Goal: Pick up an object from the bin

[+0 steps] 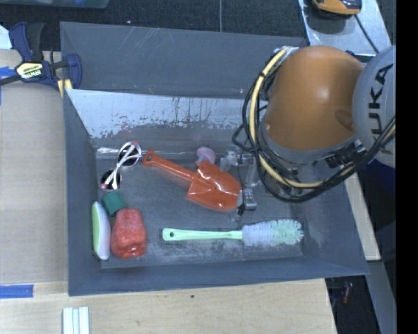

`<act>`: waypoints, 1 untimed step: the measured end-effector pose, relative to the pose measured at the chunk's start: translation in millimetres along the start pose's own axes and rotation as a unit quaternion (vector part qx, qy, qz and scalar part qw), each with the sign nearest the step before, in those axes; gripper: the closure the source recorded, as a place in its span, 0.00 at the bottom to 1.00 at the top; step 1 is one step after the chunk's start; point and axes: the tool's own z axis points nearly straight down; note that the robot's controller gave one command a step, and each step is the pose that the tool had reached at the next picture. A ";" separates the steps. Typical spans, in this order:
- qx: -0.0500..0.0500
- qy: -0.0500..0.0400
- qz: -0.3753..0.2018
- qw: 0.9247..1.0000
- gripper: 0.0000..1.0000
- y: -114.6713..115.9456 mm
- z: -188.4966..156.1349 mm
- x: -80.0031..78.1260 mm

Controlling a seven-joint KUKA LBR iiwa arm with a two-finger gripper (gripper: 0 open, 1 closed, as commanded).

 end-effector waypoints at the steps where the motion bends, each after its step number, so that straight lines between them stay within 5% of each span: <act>1: 0.000 -0.005 0.001 1.000 0.00 -0.3 -4.7 -1.4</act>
Offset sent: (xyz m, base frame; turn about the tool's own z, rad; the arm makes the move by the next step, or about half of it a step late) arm -0.0049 0.0262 -0.0557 0.1057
